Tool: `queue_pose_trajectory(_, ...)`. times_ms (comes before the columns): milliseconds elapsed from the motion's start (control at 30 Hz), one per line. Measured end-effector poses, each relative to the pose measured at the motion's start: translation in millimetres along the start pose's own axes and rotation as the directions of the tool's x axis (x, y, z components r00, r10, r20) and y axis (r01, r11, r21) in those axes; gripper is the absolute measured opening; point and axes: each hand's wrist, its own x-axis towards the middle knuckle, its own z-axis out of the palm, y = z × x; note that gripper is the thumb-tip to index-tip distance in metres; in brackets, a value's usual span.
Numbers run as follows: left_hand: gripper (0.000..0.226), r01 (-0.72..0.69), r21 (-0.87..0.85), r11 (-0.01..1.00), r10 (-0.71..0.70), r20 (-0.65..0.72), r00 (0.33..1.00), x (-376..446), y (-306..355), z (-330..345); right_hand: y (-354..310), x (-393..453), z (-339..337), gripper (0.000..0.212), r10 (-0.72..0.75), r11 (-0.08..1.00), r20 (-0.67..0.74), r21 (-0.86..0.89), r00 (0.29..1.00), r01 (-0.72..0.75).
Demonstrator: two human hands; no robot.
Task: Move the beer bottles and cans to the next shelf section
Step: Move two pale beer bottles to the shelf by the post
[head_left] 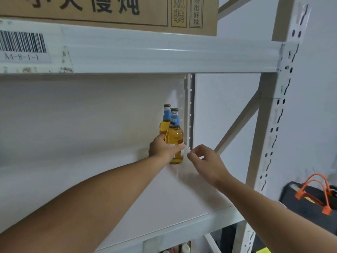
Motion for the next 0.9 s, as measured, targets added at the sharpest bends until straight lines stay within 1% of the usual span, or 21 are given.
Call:
queue_pose_trajectory(133,0.065,0.054,0.054,0.997,-0.051,-0.046,0.998,8.8,2.3,7.3,6.4,-5.0,-6.6,0.014,-0.008,1.0,0.015,0.016,1.0,0.007)
queue_pose_trajectory(233,0.069,0.073,0.06,0.996,-0.069,-0.06,0.996,12.6,3.6,10.7,11.3,-7.8,-9.2,0.014,0.005,0.999,0.019,0.034,1.0,-0.005)
queue_pose_trajectory(367,0.072,0.081,0.064,0.995,-0.077,-0.059,0.995,12.9,5.5,13.3,15.1,-11.2,-9.4,0.014,-0.01,1.0,0.023,0.008,1.0,0.01)
queue_pose_trajectory(533,0.064,0.064,0.084,0.994,-0.062,-0.026,0.998,12.2,5.7,9.9,16.3,-12.6,-7.2,0.014,-0.054,0.997,0.043,-0.054,0.998,0.056)
queue_pose_trajectory(700,0.069,0.135,0.062,0.989,-0.137,0.034,0.99,7.5,2.7,1.4,9.6,-17.1,-7.0,0.015,-0.087,0.993,0.071,-0.074,0.994,0.093)
queue_pose_trajectory(767,0.075,0.095,0.095,0.991,-0.101,0.062,0.993,-0.9,3.6,-7.7,5.2,-19.3,-9.1,0.018,-0.102,0.99,0.098,-0.087,0.99,0.111)
queue_pose_trajectory(900,0.086,-0.016,0.256,0.966,0.001,0.058,0.998,-19.5,-3.7,-50.2,-5.0,-21.6,-11.8,0.034,-0.138,0.977,0.166,-0.14,0.976,0.162)
